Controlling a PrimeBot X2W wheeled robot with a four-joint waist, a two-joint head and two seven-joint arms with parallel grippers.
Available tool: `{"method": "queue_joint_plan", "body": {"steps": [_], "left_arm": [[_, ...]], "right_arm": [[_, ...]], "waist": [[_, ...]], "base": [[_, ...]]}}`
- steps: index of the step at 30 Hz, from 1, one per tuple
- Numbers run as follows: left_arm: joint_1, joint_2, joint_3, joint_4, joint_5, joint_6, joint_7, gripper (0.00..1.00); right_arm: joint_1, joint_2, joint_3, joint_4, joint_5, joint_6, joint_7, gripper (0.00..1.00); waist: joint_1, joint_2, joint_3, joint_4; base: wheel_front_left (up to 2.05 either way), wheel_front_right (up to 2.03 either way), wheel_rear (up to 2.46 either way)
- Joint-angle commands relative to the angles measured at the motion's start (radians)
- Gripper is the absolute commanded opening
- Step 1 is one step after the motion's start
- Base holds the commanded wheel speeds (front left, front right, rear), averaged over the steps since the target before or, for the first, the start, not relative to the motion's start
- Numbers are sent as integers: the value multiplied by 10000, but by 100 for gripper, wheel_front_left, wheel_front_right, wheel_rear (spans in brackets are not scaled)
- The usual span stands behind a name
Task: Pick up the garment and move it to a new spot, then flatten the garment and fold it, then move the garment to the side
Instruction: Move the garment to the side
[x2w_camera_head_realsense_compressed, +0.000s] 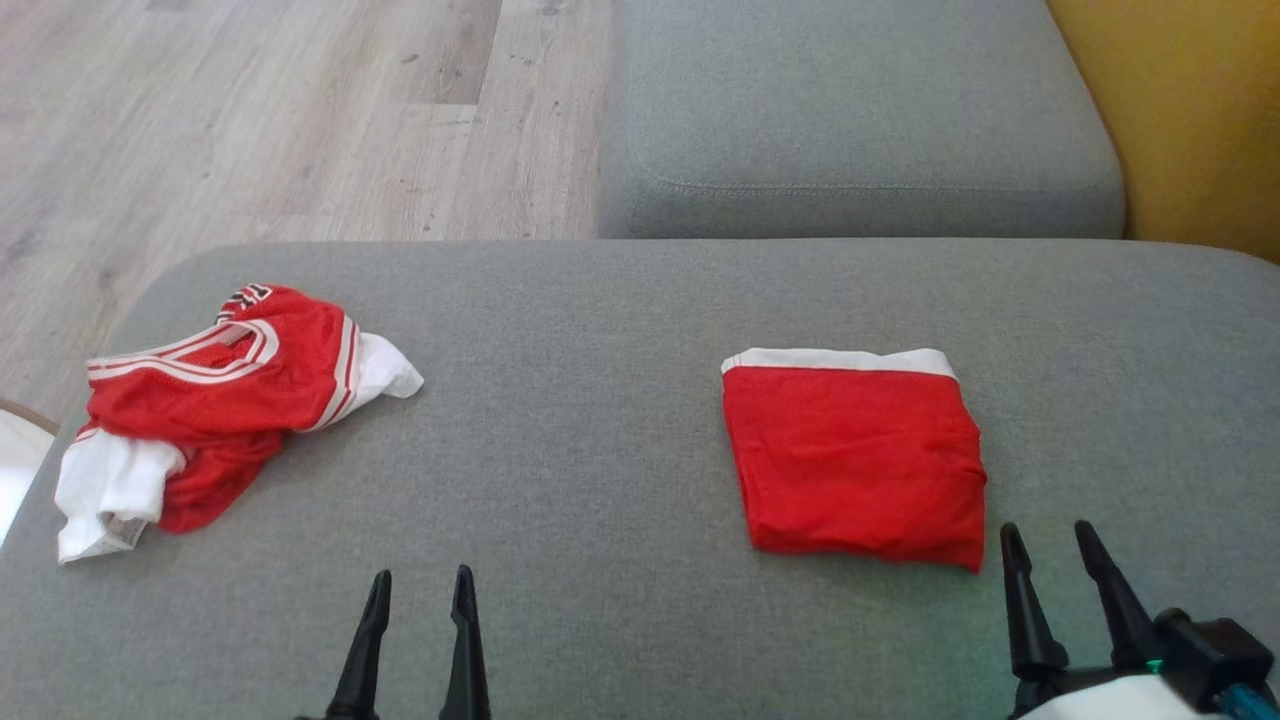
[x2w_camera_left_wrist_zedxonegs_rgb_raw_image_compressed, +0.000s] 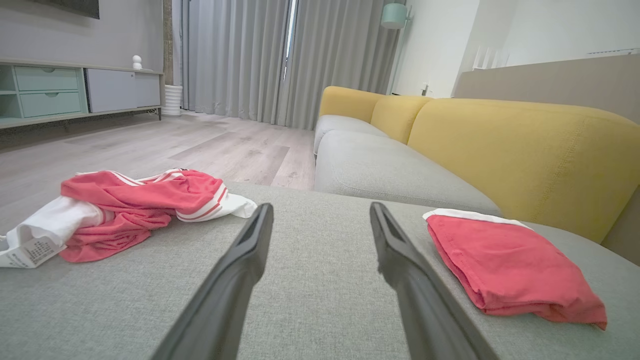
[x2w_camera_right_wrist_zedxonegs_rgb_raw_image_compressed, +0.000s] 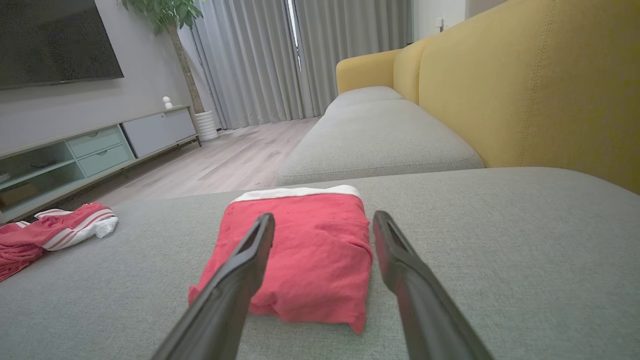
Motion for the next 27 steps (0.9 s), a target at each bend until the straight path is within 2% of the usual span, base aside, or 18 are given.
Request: {"method": "queue_joint_plan", "body": {"steps": [1, 27], "left_arm": [[-341, -49, 424, -306, 95, -2, -65, 100], [-585, -49, 223, -225, 128, -22, -65, 100]], "right_arm": [[-263, -74, 179, -333, -96, 65, -137, 100], [-466, -27, 90, -360, -297, 65, -139, 100]], "waist": [[1, -1, 2, -12], [1, -1, 404, -185]], "base": [[0, 0, 0], [0, 0, 0]]}}
